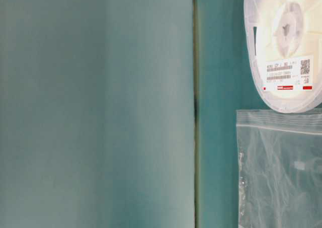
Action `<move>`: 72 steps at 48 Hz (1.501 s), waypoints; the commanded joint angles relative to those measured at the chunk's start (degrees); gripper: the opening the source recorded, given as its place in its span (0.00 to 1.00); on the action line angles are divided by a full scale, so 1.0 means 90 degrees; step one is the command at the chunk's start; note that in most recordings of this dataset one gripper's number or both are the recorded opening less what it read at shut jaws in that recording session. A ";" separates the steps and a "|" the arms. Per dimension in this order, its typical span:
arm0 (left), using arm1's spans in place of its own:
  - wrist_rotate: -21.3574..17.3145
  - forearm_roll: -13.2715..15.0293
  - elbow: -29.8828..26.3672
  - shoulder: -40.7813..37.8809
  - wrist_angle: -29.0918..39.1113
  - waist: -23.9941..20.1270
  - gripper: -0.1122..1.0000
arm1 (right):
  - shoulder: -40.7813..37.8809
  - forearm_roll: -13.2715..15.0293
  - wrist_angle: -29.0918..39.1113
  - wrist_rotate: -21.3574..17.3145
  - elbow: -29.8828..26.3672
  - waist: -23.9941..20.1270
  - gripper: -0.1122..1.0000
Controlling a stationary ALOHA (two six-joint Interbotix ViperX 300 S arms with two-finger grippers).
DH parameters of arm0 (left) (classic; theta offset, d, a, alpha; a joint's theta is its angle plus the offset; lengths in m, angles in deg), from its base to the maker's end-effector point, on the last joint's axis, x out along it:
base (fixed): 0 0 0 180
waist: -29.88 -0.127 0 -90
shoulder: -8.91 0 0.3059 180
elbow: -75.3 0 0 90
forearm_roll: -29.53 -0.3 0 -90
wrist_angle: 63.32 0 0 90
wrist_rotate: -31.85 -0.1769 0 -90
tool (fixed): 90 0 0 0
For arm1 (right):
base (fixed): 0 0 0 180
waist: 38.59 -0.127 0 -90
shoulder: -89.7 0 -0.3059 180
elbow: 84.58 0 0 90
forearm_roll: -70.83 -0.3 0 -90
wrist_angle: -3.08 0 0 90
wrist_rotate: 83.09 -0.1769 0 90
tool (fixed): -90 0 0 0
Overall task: Take out the reel from the clear zip bag.
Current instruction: 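Pull the reel rightward out of the bag while the left gripper holds the bag, then set the reel down right of the bag and release both grippers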
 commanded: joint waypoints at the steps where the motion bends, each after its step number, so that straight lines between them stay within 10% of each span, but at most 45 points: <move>1: -0.0010 -0.0020 -0.0068 0.0020 -0.0020 0.0020 0.11 | 0.0098 0.0000 0.0010 -0.0049 0.0020 0.0029 0.14; 72: -0.0039 -0.0039 -0.0146 0.0068 0.0205 0.0020 0.11 | 0.0625 0.0020 -0.0020 -0.0156 0.0439 0.0039 0.15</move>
